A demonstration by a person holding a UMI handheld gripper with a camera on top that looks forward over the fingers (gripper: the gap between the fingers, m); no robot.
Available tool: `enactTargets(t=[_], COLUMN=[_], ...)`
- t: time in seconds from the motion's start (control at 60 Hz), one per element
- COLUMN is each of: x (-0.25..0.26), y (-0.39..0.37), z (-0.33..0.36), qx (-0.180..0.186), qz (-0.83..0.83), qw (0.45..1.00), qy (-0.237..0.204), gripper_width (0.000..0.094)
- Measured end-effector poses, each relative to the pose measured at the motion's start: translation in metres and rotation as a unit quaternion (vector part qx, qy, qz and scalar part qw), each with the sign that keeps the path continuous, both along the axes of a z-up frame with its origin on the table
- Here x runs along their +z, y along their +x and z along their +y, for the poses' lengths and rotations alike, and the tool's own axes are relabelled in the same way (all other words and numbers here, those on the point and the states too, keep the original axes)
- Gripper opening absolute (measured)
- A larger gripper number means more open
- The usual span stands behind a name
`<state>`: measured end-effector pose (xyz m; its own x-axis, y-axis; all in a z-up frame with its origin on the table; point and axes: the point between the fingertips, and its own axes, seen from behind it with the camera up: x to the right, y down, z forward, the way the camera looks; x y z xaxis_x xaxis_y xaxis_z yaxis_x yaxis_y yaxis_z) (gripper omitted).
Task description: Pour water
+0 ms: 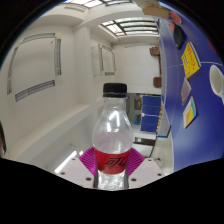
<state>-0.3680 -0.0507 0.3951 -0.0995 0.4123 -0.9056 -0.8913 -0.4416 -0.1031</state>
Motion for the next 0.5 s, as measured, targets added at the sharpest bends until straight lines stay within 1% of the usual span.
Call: enactTargets(t=[0.05,0.167,0.183,0.25,0.283,0.3,0.317,0.383,0.4,0.417,0.433,0.5], x=[-0.006,-0.046,-0.057,-0.091,-0.106,-0.11,-0.115,-0.134,-0.137,-0.142,-0.146,-0.146], y=[0.02,0.06,0.061,0.071,0.077,0.087,0.086,0.099,0.101,0.11,0.104,0.102], z=[0.023,0.07,0.086,0.107,0.113,0.1,0.121,0.131,0.132,0.106,0.128,0.124], qx=[0.015,0.028,0.026,0.02,0.015,0.014,0.009,-0.002,-0.003,-0.001,-0.004,0.003], qz=[0.087,0.233,0.244,0.285,0.303,0.317,0.322,0.35,0.352,0.357,0.352,0.343], qw=[0.996,0.968,0.965,0.95,0.942,0.936,0.934,0.921,0.92,0.918,0.919,0.922], qy=[-0.023,-0.085,-0.093,-0.127,-0.143,-0.15,-0.156,-0.169,-0.171,-0.173,-0.176,-0.177], gripper_width=[0.0336,0.0337,0.0337,0.0338,0.0335,0.0336,0.0335,0.0337,0.0336,0.0335,0.0334,0.0334])
